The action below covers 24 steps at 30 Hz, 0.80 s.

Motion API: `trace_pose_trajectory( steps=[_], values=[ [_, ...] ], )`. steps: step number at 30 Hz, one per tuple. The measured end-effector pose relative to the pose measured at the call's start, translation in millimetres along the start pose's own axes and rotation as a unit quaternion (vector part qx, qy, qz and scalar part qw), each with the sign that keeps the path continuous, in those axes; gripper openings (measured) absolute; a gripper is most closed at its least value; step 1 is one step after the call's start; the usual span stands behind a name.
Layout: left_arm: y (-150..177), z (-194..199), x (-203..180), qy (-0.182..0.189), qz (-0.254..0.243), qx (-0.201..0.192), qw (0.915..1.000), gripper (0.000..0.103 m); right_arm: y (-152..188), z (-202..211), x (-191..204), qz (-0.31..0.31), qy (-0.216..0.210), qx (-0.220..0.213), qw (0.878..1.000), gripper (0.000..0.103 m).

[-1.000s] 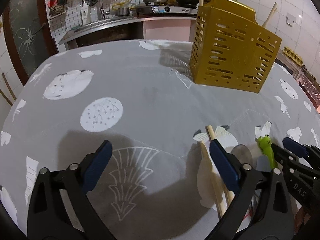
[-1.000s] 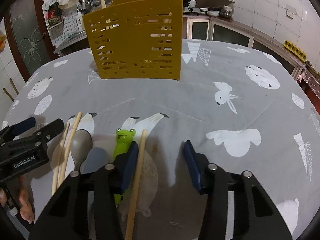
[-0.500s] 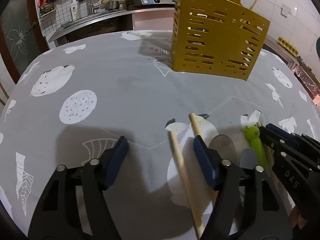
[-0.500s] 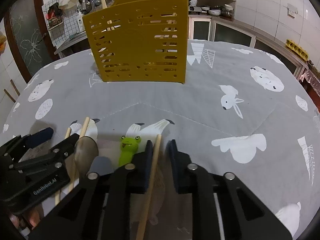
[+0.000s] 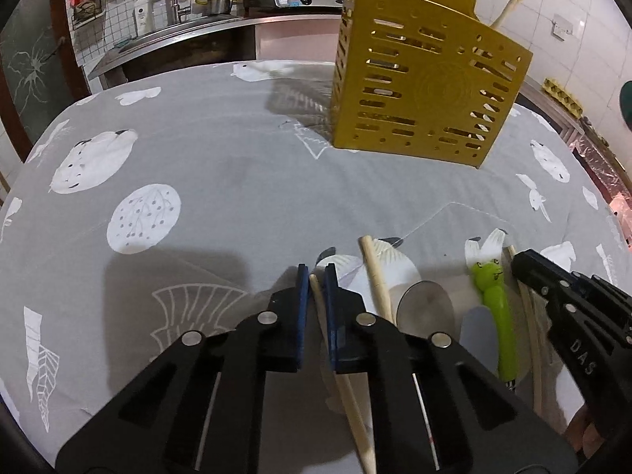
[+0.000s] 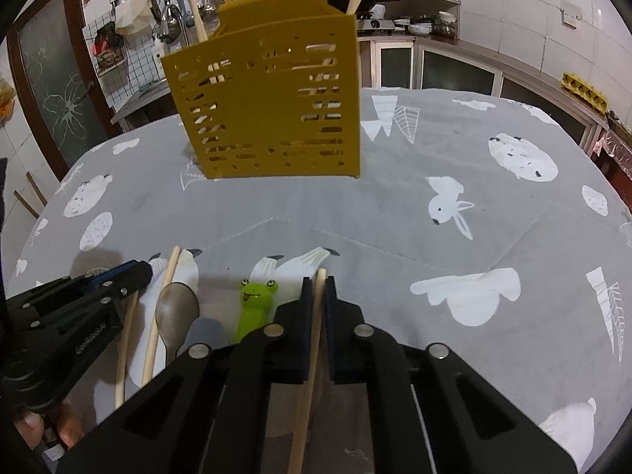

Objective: Organize utensils
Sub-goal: 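Move both tools back to the utensils and close each on a wooden chopstick, then lift both held chopsticks and carry them over the yellow slotted holder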

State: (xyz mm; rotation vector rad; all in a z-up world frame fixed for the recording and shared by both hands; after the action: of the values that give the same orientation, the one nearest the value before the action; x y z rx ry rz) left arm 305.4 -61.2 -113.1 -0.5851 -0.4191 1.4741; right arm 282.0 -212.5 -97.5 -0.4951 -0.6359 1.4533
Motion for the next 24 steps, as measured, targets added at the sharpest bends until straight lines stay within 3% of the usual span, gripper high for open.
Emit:
trace_pose_trajectory(
  steps=[9,19,22,24],
  values=[
    [-9.1,17.0,-2.9,0.02,0.002,-0.024,0.9995,0.006,-10.7,17.4,-16.3,-0.023,-0.001,-0.027,0.999,0.003],
    [-42.1,78.9,-6.3,0.04,-0.005,-0.109,0.9932,0.003,-35.2,57.4,-24.0,-0.025,-0.002,-0.083,0.996,0.0],
    [-49.4,94.3,-6.9,0.038,-0.011,-0.131,0.9906,0.003,-37.2,60.9,-25.0,-0.023,-0.001,-0.086,0.996,0.0],
    [-52.2,97.7,-6.3,0.04,-0.01,-0.134,0.9901,0.003,-34.8,53.7,-22.8,-0.019,-0.008,-0.061,0.998,0.0]
  ],
)
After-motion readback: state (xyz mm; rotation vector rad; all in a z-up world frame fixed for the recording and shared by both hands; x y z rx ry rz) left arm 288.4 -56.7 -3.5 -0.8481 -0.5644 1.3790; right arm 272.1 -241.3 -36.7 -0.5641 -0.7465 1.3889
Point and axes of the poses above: each gripper's, at about its wrist camera, not at the fingertips, and z roughly against the way its jaws point, x to its left, y to its underside, the point moved 8 cm from there along -z, roughly the way its jaws point, and after that the axes turned 2 degrees about z, right-handed, at the moved point
